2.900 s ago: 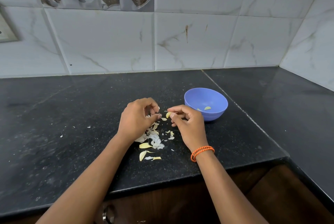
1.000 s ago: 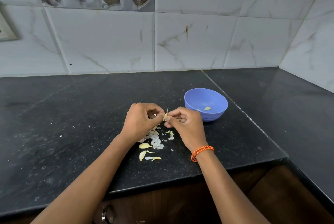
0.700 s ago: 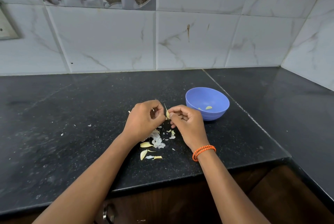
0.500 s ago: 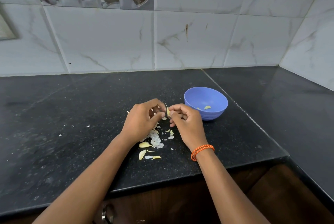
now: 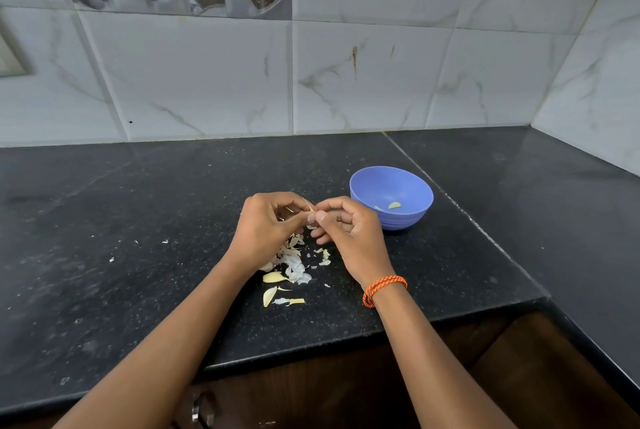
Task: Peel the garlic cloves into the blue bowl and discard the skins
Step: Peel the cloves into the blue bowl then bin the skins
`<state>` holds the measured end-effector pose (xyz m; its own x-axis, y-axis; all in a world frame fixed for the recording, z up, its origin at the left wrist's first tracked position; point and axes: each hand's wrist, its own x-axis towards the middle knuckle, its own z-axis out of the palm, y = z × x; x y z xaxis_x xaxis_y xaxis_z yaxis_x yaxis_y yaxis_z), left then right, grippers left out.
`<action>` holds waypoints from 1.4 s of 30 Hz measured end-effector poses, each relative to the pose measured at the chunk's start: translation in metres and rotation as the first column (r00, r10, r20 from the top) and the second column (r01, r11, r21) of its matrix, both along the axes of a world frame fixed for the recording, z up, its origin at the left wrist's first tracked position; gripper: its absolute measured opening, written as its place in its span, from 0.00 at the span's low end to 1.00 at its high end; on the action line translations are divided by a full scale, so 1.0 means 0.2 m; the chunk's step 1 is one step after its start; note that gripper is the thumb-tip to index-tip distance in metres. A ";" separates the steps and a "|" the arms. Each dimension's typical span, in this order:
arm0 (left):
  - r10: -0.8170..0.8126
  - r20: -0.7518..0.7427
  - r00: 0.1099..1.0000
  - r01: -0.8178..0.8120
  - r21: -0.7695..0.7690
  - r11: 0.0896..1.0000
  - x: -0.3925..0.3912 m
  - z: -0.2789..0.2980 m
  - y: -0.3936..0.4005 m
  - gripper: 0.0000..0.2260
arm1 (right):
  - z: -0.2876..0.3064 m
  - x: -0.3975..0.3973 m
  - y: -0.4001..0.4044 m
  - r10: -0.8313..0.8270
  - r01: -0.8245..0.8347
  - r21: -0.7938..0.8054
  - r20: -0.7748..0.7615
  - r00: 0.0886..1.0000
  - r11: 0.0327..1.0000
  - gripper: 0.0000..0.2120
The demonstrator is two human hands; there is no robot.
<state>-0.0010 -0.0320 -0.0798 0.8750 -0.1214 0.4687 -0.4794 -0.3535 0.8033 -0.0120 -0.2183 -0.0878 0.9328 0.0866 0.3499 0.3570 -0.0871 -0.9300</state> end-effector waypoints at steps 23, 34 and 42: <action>0.198 0.099 0.975 -0.214 0.187 0.959 -0.02 -0.02 -0.04 0.04 | -0.02 0.01 0.00 -0.178 0.186 -0.095 0.082 0.981 0.978 0.04; 0.200 0.088 0.976 -0.212 0.157 0.965 -0.01 -0.02 -0.04 0.03 | -0.02 0.01 0.00 -0.178 0.195 -0.128 0.131 0.975 0.972 0.05; 0.101 -0.024 0.995 -0.100 0.012 0.995 -0.02 0.00 -0.04 0.05 | -0.03 0.02 0.00 -0.138 0.148 -0.116 0.089 0.986 0.982 0.04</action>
